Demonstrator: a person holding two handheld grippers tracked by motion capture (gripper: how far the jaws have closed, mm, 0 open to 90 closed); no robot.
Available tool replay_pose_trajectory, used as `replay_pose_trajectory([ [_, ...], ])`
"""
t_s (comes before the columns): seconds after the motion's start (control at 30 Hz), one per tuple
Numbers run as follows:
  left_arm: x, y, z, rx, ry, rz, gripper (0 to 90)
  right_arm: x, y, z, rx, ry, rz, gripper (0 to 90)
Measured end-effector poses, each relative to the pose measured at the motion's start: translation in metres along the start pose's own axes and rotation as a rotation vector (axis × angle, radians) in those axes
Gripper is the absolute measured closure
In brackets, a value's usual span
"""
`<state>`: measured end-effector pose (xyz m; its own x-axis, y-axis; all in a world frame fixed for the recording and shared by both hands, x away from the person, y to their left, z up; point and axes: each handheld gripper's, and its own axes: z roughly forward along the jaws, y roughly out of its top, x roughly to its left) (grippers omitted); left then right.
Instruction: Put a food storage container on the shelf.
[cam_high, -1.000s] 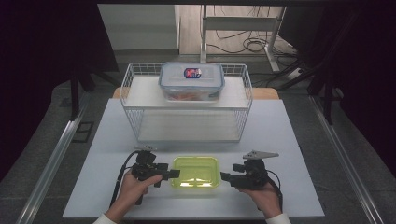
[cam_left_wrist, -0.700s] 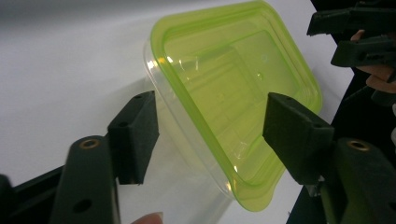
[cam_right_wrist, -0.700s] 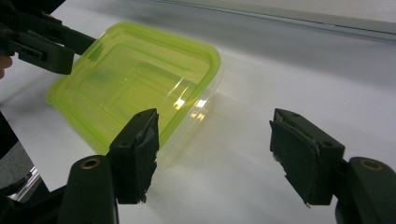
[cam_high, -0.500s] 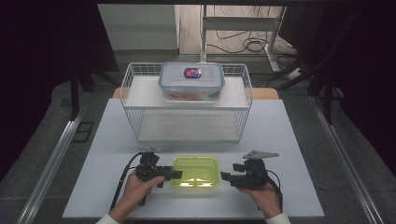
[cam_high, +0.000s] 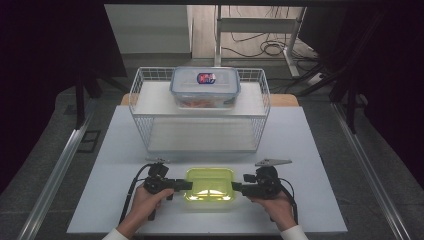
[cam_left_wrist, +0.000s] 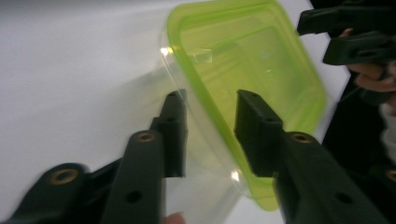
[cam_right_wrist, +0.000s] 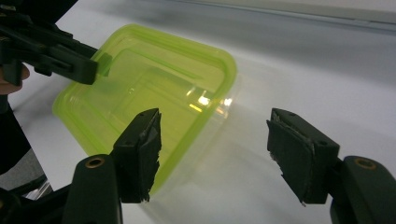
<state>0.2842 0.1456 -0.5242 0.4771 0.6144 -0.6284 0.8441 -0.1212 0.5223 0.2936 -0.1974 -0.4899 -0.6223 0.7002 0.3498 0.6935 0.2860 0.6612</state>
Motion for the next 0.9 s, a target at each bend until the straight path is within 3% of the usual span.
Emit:
replay_pose_trajectory([
  [0.33, 0.000, -0.001, 0.001, -0.003, -0.007, 0.003, 66.2, -0.004, 0.001, 0.017, 0.048, 0.045, 0.044, 41.0],
  [0.6, -0.001, -0.001, 0.001, -0.011, -0.005, 0.009, 67.0, -0.007, 0.002, 0.023, 0.056, 0.136, 0.105, 50.1],
  [0.77, -0.003, -0.003, -0.001, -0.017, 0.000, 0.025, 67.9, -0.010, 0.000, 0.019, 0.054, 0.147, 0.142, 58.9],
  [0.8, -0.004, -0.003, -0.001, -0.022, -0.002, 0.028, 68.6, -0.010, 0.000, 0.018, 0.056, 0.138, 0.141, 65.3],
  [0.9, -0.006, -0.004, -0.002, -0.028, 0.010, 0.044, 69.1, -0.010, -0.003, 0.016, 0.048, 0.138, 0.143, 66.9],
])
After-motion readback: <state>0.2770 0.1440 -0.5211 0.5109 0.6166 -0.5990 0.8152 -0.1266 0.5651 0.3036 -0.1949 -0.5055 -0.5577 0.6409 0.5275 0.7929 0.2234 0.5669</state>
